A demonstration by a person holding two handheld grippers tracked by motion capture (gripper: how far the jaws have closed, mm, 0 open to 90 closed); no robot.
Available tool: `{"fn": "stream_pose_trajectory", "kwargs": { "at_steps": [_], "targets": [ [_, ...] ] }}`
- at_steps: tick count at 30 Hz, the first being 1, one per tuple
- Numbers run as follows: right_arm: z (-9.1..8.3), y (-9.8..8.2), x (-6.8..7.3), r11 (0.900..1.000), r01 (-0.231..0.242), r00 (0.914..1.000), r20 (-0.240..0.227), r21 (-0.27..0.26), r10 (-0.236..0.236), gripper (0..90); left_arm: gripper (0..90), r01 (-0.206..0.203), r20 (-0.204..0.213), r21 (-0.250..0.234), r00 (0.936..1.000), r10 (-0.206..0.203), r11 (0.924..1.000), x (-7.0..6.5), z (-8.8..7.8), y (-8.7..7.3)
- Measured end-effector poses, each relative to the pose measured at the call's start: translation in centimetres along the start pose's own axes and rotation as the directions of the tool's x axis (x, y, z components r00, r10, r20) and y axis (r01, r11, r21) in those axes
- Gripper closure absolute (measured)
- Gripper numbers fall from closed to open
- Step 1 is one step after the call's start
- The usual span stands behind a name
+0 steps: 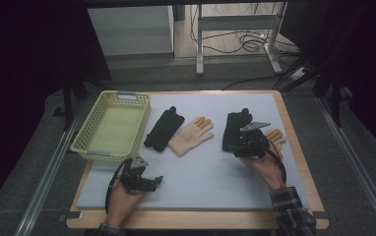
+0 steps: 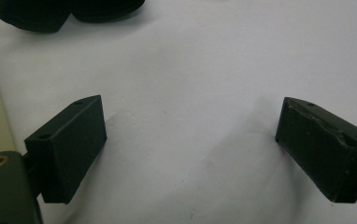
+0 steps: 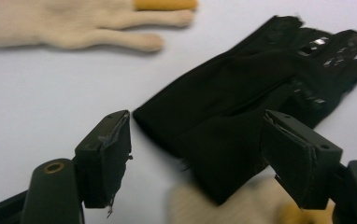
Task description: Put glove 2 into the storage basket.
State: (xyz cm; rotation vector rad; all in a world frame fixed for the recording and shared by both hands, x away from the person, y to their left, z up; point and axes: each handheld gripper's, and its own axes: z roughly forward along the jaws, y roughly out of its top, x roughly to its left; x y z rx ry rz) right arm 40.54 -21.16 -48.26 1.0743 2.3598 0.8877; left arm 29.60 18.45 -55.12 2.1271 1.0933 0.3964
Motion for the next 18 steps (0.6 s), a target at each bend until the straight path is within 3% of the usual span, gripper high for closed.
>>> {"fn": "stream_pose_trajectory", "kwargs": {
  "at_steps": [8, 18],
  "targets": [
    [1.8, 1.3, -2.5, 0.999, 0.003, 0.9986, 0.052, 0.044, -0.006, 26.4, 8.8, 0.001, 0.001, 0.000, 1.0000, -0.001, 1.0000, 0.0, 0.0, 0.0],
    [4.3, 2.0, -4.3, 0.996, -0.012, 0.9979, 0.065, 0.086, 0.007, 26.4, 8.8, 0.001, 0.001, 0.000, 1.0000, -0.001, 1.0000, 0.0, 0.0, 0.0]
  ]
}}
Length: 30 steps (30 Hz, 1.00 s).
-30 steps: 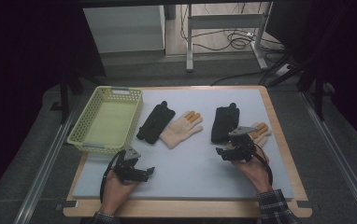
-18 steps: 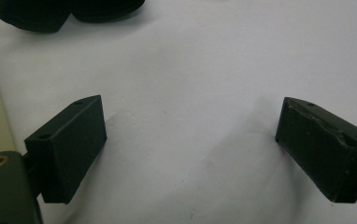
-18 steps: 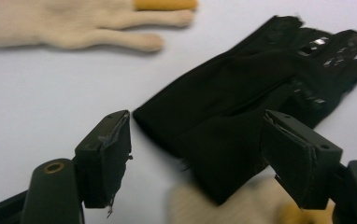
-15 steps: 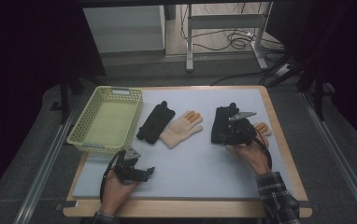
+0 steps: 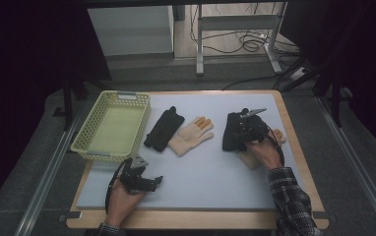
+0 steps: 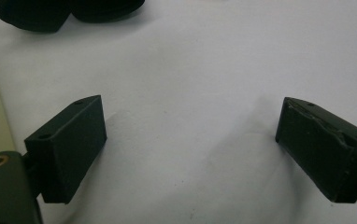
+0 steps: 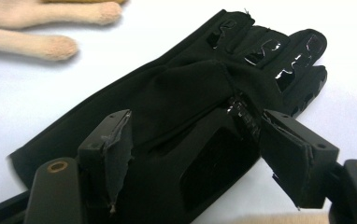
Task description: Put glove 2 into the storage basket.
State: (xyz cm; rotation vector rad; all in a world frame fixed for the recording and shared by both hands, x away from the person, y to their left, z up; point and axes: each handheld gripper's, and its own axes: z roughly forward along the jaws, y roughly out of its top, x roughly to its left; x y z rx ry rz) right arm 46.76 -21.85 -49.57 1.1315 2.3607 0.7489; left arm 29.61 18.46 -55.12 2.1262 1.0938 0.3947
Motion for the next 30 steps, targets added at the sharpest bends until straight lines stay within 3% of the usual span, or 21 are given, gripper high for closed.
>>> {"fn": "stream_pose_trajectory", "kwargs": {
  "at_steps": [8, 12, 14, 16, 18, 19, 20, 25, 26, 27, 28, 30],
  "targets": [
    [2.0, 1.2, -1.0, 0.999, -0.018, 0.9990, 0.040, 0.038, 0.017, 24.1, 8.8, 0.001, 0.000, 0.000, 1.0000, -0.001, 1.0000, 0.0, 0.0, 0.0],
    [3.1, 1.6, -1.1, 0.997, -0.012, 0.9995, 0.029, 0.075, 0.009, 24.3, 8.8, 0.000, 0.000, 0.000, 1.0000, 0.000, 1.0000, 0.0, 0.0, 0.0],
    [3.2, 1.7, -1.1, 0.997, -0.016, 0.9996, 0.025, 0.079, 0.014, 28.8, 8.8, 0.000, 0.000, 0.000, 1.0000, 0.000, 1.0000, 0.0, 0.0, 0.0],
    [3.1, 1.9, -1.4, 0.993, -0.066, 0.9968, -0.039, 0.097, 0.070, 47.0, 8.8, 0.000, 0.000, 0.000, 1.0000, 0.000, 1.0000, 0.0, 0.0, 0.0],
    [2.9, 1.9, -1.2, 0.993, -0.071, 0.9964, -0.038, 0.096, 0.075, 66.5, 8.8, 0.000, 0.000, 0.000, 1.0000, 0.000, 1.0000, 0.0, 0.0, 0.0],
    [2.9, 1.9, -1.2, 0.993, -0.071, 0.9964, -0.038, 0.096, 0.075, 66.5, 8.8, 0.000, 0.000, 0.000, 1.0000, 0.000, 1.0000, 0.0, 0.0, 0.0],
    [2.7, 1.9, -0.8, 0.994, -0.067, 0.9961, -0.052, 0.091, 0.072, 80.3, 8.8, 0.001, 0.001, 0.000, 1.0000, -0.001, 1.0000, 0.0, 0.0, 0.0],
    [2.5, 1.9, -0.4, 0.994, -0.071, 0.9966, -0.036, 0.084, 0.074, 82.5, 8.8, 0.001, 0.001, 0.000, 1.0000, -0.001, 1.0000, 0.0, 0.0, 0.0],
    [1.8, 1.8, -0.5, 0.995, -0.081, 0.9951, -0.052, 0.050, 0.084, 82.7, 8.8, 0.001, 0.001, -0.001, 1.0000, -0.001, 1.0000, 0.0, 0.0, 0.0],
    [1.8, 1.8, -0.5, 0.995, -0.081, 0.9951, -0.052, 0.050, 0.084, 82.7, 8.8, 0.001, 0.001, -0.001, 1.0000, -0.001, 1.0000, 0.0, 0.0, 0.0],
    [0.9, 1.9, -0.5, 0.994, -0.105, 0.9907, -0.085, 0.016, 0.106, 82.7, 8.8, 0.001, 0.001, -0.001, 1.0000, -0.001, 1.0000, 0.0, 0.0, 0.0],
    [0.5, 1.9, -0.4, 0.994, -0.107, 0.9897, -0.094, 0.006, 0.107, 82.7, 8.8, 0.001, 0.001, -0.001, 1.0000, -0.001, 1.0000, 0.0, 0.0, 0.0]
  ]
}}
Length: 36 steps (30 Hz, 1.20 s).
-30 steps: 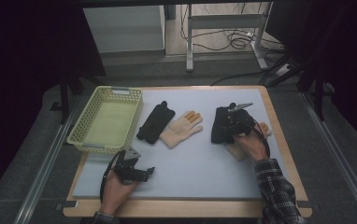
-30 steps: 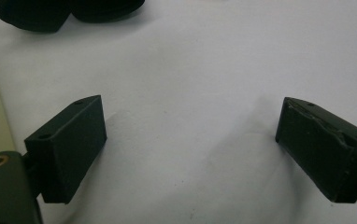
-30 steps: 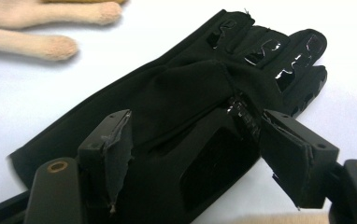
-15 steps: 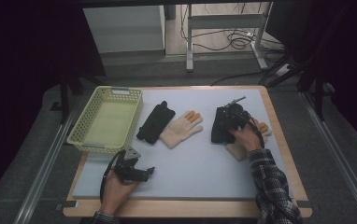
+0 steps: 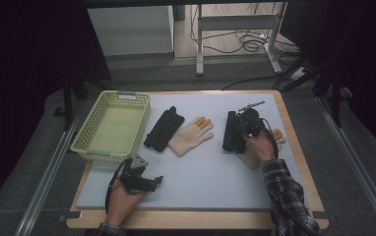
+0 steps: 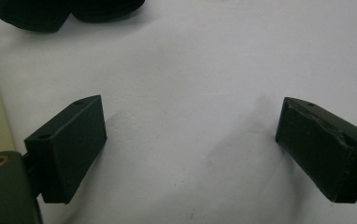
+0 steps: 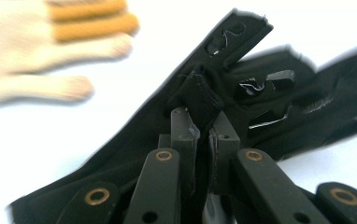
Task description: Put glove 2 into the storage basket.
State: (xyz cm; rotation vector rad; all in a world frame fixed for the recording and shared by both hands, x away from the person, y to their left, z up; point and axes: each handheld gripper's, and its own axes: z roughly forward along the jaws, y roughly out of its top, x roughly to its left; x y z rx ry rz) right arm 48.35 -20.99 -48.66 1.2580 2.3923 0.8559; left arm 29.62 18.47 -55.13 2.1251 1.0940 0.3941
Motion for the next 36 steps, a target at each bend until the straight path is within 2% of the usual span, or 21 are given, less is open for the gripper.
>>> {"fn": "stream_pose_trajectory", "kwargs": {
  "at_steps": [3, 4, 6, 7, 8, 9, 10, 11, 12, 13, 16, 17, 20, 22, 23, 24, 26, 28, 30, 35, 36],
  "targets": [
    [-1.7, 0.0, 0.9, 0.999, 0.008, 0.9993, -0.035, -0.032, -0.009, 82.6, 8.8, 0.000, -0.001, -0.001, 1.0000, 0.000, 1.0000, 0.0, 0.0, 0.0],
    [-2.8, 0.0, 1.7, 0.998, 0.018, 0.9981, -0.058, -0.060, -0.022, 82.6, 8.8, -0.001, 0.000, 0.001, 1.0000, 0.001, 1.0000, 0.0, 0.0, 0.0],
    [-3.4, -0.1, 2.2, 0.997, 0.026, 0.9973, -0.067, -0.071, -0.030, 82.6, 8.8, -0.001, 0.000, 0.001, 1.0000, 0.001, 1.0000, 0.0, 0.0, 0.0],
    [-4.4, -0.2, 3.4, 0.995, 0.039, 0.9954, -0.084, -0.095, -0.047, 82.5, 8.8, -0.001, 0.000, 0.001, 1.0000, 0.001, 1.0000, 0.0, 0.0, 0.0],
    [-4.4, -0.2, 3.4, 0.995, 0.039, 0.9954, -0.084, -0.095, -0.047, 82.5, 8.8, -0.001, 0.000, 0.001, 1.0000, 0.001, 1.0000, 0.0, 0.0, 0.0],
    [-5.2, -0.5, 4.7, 0.993, 0.055, 0.9922, -0.106, -0.102, -0.066, 82.4, 8.8, -0.001, 0.000, 0.001, 1.0000, 0.001, 1.0000, 0.0, 0.0, 0.0],
    [-5.2, -0.5, 4.7, 0.993, 0.055, 0.9922, -0.106, -0.102, -0.066, 82.4, 8.8, -0.001, 0.000, 0.001, 1.0000, 0.001, 1.0000, 0.0, 0.0, 0.0],
    [-5.9, -1.0, 6.2, 0.991, 0.076, 0.9892, -0.117, -0.108, -0.088, 82.3, 8.8, -0.001, 0.000, 0.001, 1.0000, 0.001, 1.0000, 0.0, 0.0, 0.0],
    [-5.9, -1.0, 6.2, 0.991, 0.076, 0.9892, -0.117, -0.108, -0.088, 82.3, 8.8, -0.001, 0.000, 0.001, 1.0000, 0.001, 1.0000, 0.0, 0.0, 0.0],
    [-6.3, -1.7, 7.6, 0.990, 0.089, 0.9854, -0.135, -0.111, -0.104, 82.1, 8.7, -0.001, 0.000, 0.001, 1.0000, 0.001, 1.0000, 0.0, 0.0, 0.0],
    [-6.4, -2.5, 8.9, 0.990, 0.096, 0.9816, -0.155, -0.107, -0.112, 81.9, 8.8, -0.001, -0.001, 0.002, 1.0000, 0.001, 1.0000, 0.0, 0.0, 0.0],
    [-6.3, -3.4, 10.0, 0.990, 0.095, 0.9768, -0.183, -0.101, -0.112, 81.6, 8.8, 0.000, 0.000, 0.001, 1.0000, 0.000, 1.0000, 0.0, 0.0, 0.0],
    [-6.0, -4.2, 10.8, 0.991, 0.094, 0.9731, -0.201, -0.096, -0.112, 81.4, 8.8, -0.003, -0.001, 0.001, 1.0000, 0.003, 1.0000, 0.0, 0.0, 0.0],
    [-5.4, -5.3, 11.7, 0.992, 0.095, 0.9688, -0.221, -0.088, -0.113, 80.9, 8.8, -0.002, -0.001, 0.001, 1.0000, 0.002, 1.0000, 0.0, 0.0, 0.0],
    [-4.6, -6.1, 12.2, 0.993, 0.094, 0.9632, -0.245, -0.075, -0.109, 76.2, 8.8, 0.001, -0.001, 0.000, 1.0000, -0.001, 1.0000, 0.0, 0.0, 0.0],
    [-4.6, -6.1, 12.2, 0.993, 0.094, 0.9632, -0.245, -0.075, -0.109, 76.2, 8.8, 0.001, -0.001, 0.000, 1.0000, -0.001, 1.0000, 0.0, 0.0, 0.0],
    [-3.8, -6.7, 12.7, 0.992, 0.115, 0.9539, -0.273, -0.055, -0.125, 62.7, 8.8, 0.001, -0.001, 0.000, 1.0000, -0.001, 1.0000, 0.0, 0.0, 0.0],
    [-3.8, -6.9, 13.1, 0.988, 0.146, 0.9553, -0.252, -0.053, -0.155, 53.1, 8.8, 0.001, -0.001, 0.000, 1.0000, -0.001, 1.0000, 0.0, 0.0, 0.0],
    [-4.5, -6.5, 12.7, 0.984, 0.154, 0.9586, -0.229, -0.084, -0.170, 50.6, 8.7, 0.001, -0.001, -0.001, 1.0000, -0.001, 1.0000, 0.0, 0.0, 0.0],
    [-5.0, -6.0, 11.7, 0.985, 0.146, 0.9636, -0.212, -0.091, -0.162, 51.4, 8.8, -0.002, -0.002, -0.001, 1.0000, 0.001, 1.0000, 0.0, 0.0, 0.0],
    [-4.7, -5.7, 11.3, 0.986, 0.137, 0.9655, -0.210, -0.094, -0.154, 54.9, 8.8, 0.000, -0.001, 0.001, 1.0000, 0.000, 1.0000, 0.0, 0.0, 0.0]
  ]
}}
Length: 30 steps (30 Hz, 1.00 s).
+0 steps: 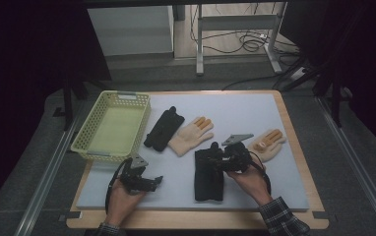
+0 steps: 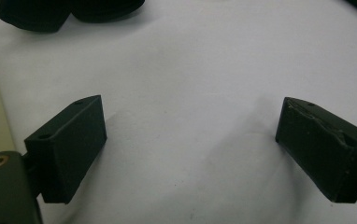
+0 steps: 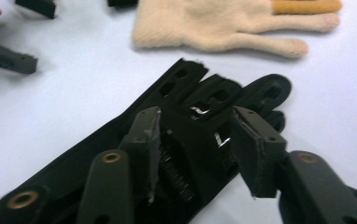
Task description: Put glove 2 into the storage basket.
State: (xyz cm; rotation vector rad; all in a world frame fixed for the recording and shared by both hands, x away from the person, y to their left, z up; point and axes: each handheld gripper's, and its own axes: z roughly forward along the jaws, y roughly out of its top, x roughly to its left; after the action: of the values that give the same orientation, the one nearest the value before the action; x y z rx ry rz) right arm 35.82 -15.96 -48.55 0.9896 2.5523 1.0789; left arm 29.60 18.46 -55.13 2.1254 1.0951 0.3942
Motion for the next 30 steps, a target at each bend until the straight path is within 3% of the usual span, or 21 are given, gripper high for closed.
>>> {"fn": "stream_pose_trajectory", "kwargs": {
  "at_steps": [8, 17, 20, 28, 30],
  "targets": [
    [1.6, 1.8, -0.7, 1.000, -0.014, 0.9995, -0.027, -0.023, 0.014, 66.7, 8.8, 0.000, 0.001, -0.001, 1.0000, 0.000, 1.0000, 0.0, 0.0, 0.0],
    [5.0, 5.9, 0.4, 0.999, 0.048, 0.9968, -0.063, -0.021, -0.049, 74.9, 8.8, 0.001, 0.001, 0.000, 1.0000, -0.001, 1.0000, 0.0, 0.0, 0.0],
    [6.8, 7.7, 1.1, 0.995, 0.097, 0.9939, -0.053, -0.008, -0.097, 74.8, 8.8, -0.001, 0.000, 0.002, 1.0000, 0.001, 1.0000, 0.0, 0.0, 0.0],
    [10.3, 10.4, 1.3, 0.994, 0.111, 0.9917, -0.065, -0.004, -0.111, 69.6, 8.7, 0.000, 0.001, 0.001, 1.0000, 0.000, 1.0000, 0.0, 0.0, 0.0],
    [11.8, 11.3, 1.4, 0.993, 0.115, 0.9913, -0.063, -0.005, -0.115, 63.5, 8.7, 0.002, 0.001, 0.000, 1.0000, -0.002, 1.0000, 0.0, 0.0, 0.0]
  ]
}}
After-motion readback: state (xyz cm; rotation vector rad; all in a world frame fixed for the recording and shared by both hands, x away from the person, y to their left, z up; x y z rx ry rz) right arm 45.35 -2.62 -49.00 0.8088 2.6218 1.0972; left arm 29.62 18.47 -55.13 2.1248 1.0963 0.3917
